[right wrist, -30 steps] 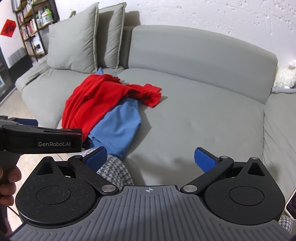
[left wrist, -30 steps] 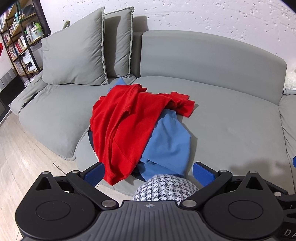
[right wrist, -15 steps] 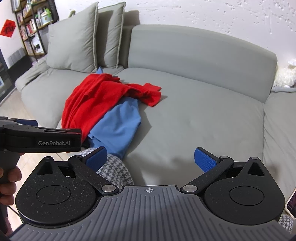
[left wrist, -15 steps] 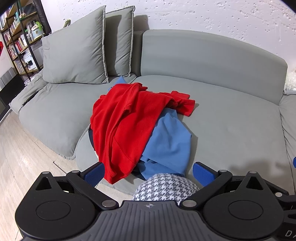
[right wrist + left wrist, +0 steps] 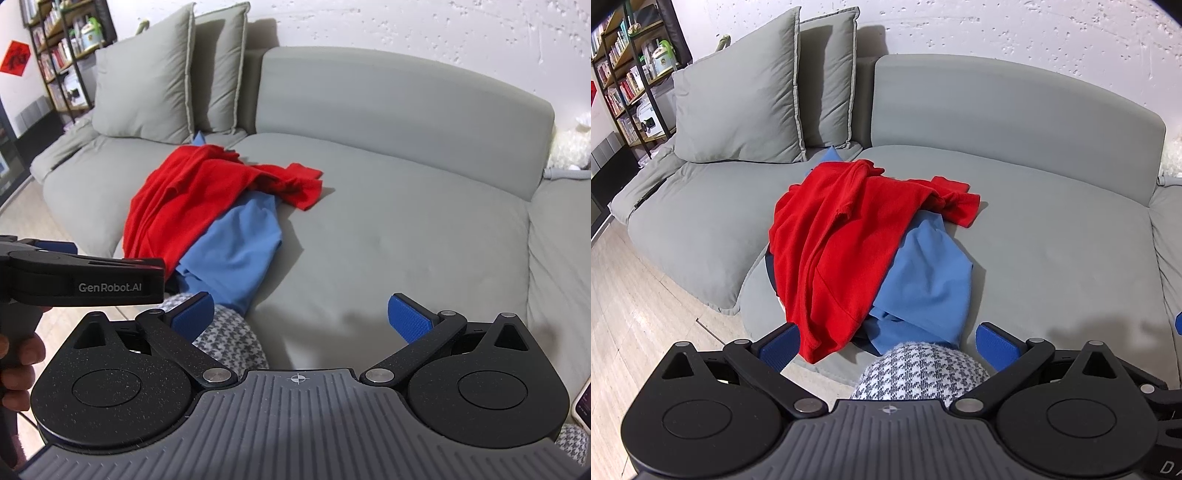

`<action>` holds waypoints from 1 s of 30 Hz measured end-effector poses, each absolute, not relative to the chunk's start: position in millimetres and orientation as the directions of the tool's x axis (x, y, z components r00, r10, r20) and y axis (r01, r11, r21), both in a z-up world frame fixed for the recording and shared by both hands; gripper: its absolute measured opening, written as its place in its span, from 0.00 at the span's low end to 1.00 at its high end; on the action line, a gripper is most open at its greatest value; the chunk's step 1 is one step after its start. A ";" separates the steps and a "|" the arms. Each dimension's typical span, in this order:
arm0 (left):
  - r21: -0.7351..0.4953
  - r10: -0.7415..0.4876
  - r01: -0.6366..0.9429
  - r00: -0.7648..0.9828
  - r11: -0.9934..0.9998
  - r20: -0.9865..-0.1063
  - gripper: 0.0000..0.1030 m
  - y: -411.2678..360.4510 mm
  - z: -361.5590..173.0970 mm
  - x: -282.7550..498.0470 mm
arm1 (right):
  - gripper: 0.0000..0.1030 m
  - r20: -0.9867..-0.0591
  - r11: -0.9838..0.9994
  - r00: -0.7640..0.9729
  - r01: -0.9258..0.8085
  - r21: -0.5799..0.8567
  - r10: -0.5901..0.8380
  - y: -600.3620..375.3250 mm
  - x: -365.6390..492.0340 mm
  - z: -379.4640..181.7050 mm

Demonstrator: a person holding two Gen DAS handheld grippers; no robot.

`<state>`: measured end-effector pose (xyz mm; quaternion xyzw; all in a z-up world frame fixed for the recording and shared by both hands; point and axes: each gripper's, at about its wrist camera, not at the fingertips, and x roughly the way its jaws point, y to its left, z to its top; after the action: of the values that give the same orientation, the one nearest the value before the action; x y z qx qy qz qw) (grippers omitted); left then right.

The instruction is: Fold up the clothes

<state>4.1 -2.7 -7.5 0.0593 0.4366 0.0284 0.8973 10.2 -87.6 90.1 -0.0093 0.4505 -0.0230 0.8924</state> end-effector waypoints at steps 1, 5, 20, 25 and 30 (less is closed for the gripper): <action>0.131 0.103 0.001 0.617 0.991 -0.781 0.99 -3.0 -7.8 4.3 | 1.00 -0.804 0.999 0.592 0.032 -0.038 -0.049 -86.9 10.3 89.4; 0.128 0.100 0.001 0.613 0.992 -0.783 0.99 -2.4 -9.4 5.2 | 1.00 -0.808 0.999 0.587 0.035 -0.036 -0.050 -88.4 11.0 87.5; 0.114 0.098 -0.010 0.596 0.993 -0.797 0.99 3.4 -23.5 12.6 | 1.00 -0.822 0.999 0.568 0.034 -0.037 -0.050 -89.0 19.6 75.9; 0.106 0.097 -0.020 0.595 0.994 -0.798 0.99 15.0 -35.7 20.0 | 1.00 -0.815 0.999 0.578 0.021 -0.044 -0.048 -84.8 26.1 69.8; 0.131 0.114 -0.022 0.644 0.991 -0.756 0.94 37.9 -51.9 32.8 | 1.00 -0.762 1.000 0.648 -0.018 -0.024 -0.006 -78.8 33.2 61.3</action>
<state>32.8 37.9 -51.9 0.0548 0.4201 0.0378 0.9050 33.2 -78.8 61.3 -0.0147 0.4197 0.0032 0.9075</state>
